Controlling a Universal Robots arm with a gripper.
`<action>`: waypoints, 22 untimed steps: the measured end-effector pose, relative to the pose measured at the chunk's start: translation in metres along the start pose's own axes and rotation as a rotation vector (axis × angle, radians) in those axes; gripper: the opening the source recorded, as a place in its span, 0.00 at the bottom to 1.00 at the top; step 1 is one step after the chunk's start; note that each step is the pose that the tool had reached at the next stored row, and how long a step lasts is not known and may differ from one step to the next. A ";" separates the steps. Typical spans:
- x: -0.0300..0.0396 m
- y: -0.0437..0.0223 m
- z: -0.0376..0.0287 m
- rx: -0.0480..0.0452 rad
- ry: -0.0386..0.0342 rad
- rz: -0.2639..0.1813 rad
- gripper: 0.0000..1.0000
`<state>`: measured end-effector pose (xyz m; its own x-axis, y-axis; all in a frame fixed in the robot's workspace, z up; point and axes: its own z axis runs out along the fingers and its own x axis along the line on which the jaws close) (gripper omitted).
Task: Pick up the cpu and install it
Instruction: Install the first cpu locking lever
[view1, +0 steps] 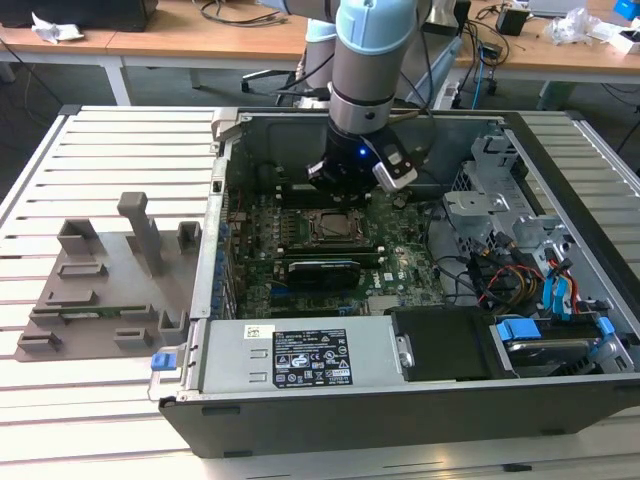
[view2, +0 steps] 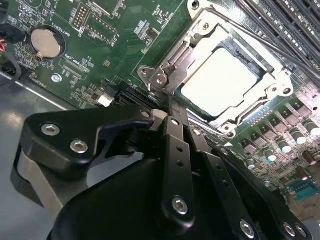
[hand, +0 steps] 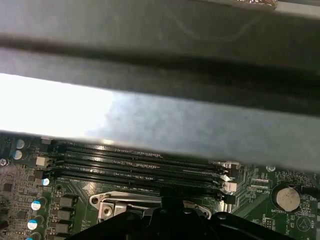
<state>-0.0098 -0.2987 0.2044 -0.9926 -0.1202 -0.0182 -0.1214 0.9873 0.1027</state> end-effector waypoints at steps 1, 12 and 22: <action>-0.0009 -0.0001 0.0003 0.0004 -0.0001 0.000 0.11; -0.0055 -0.0008 0.0021 0.0259 0.0031 0.000 0.11; -0.0064 0.0030 0.0012 0.0402 0.0046 0.000 0.11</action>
<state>-0.0038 -0.2948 0.2036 -0.9926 -0.1209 -0.0136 -0.1216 0.9906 0.0626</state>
